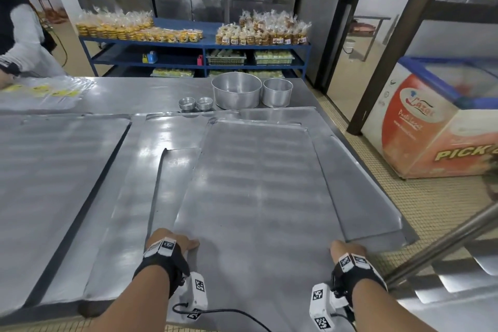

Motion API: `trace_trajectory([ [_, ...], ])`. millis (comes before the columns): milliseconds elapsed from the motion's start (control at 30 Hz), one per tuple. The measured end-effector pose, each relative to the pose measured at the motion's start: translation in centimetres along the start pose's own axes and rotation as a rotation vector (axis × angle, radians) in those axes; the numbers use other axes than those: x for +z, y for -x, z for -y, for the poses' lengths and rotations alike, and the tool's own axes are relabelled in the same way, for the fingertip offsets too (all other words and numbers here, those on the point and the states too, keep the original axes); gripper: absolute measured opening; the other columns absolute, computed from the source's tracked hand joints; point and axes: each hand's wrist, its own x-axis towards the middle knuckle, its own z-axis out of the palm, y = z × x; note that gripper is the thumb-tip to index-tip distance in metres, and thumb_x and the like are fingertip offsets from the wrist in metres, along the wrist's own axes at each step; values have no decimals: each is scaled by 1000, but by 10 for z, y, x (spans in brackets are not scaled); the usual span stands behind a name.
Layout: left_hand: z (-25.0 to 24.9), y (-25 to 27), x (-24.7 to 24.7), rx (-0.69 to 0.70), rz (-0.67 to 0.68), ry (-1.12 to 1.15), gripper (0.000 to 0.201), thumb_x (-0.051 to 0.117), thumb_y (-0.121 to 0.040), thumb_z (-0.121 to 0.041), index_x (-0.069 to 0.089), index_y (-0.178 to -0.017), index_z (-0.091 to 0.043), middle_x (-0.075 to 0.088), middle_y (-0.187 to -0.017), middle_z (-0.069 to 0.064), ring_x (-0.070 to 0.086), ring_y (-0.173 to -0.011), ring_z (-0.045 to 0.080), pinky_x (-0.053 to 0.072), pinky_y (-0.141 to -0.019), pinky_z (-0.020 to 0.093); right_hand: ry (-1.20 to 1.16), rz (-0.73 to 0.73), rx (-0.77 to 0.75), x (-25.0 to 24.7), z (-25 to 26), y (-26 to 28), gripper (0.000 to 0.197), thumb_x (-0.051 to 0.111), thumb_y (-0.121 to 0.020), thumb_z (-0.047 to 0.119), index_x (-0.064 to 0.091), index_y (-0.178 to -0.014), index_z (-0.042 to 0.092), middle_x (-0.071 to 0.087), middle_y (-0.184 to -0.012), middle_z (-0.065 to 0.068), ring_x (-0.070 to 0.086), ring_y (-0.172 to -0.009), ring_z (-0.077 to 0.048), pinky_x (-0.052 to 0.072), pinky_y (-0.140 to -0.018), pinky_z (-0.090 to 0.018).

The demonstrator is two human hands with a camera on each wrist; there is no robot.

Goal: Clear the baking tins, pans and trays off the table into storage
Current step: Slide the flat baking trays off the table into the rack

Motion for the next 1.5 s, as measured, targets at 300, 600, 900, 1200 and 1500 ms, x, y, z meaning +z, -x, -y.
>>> trace_trajectory([
  [300,38,38,8,-21,-38,-53,58,86,-69,-43,59,-103,-4,63,-105,13,63,-93,31,50,-76,34,-98,-53,37,3,-47,-6,52,55,-74,30,61,-116,0,62,-125,-18,62,-106,-34,47,-85,-33],
  [600,83,103,30,-19,-100,-79,49,80,-77,-46,54,-101,-11,56,-84,4,59,-89,27,49,-80,30,-149,-43,64,-12,-92,18,58,61,-72,25,54,-122,-2,61,-123,-21,61,-109,-37,49,-94,-39],
  [900,110,133,40,-58,-149,-50,57,82,-68,-53,69,-97,-6,70,-104,11,62,-107,31,49,-98,38,-32,-66,-25,-3,-113,10,62,53,-61,31,58,-113,0,60,-119,-21,59,-109,-40,48,-98,-46],
  [1200,122,134,38,-49,-104,-34,32,75,-82,-31,69,-94,-2,69,-95,13,66,-93,31,53,-86,34,-81,-82,-50,-6,-111,22,53,57,-65,23,50,-111,-2,61,-114,-22,60,-102,-42,51,-92,-47],
  [1500,110,112,39,-29,-79,57,26,72,-85,-24,62,-76,-2,67,-85,16,65,-82,33,52,-78,34,-75,-104,-97,8,-95,-15,43,57,-56,26,62,-94,6,67,-101,-16,63,-92,-37,54,-87,-43],
])
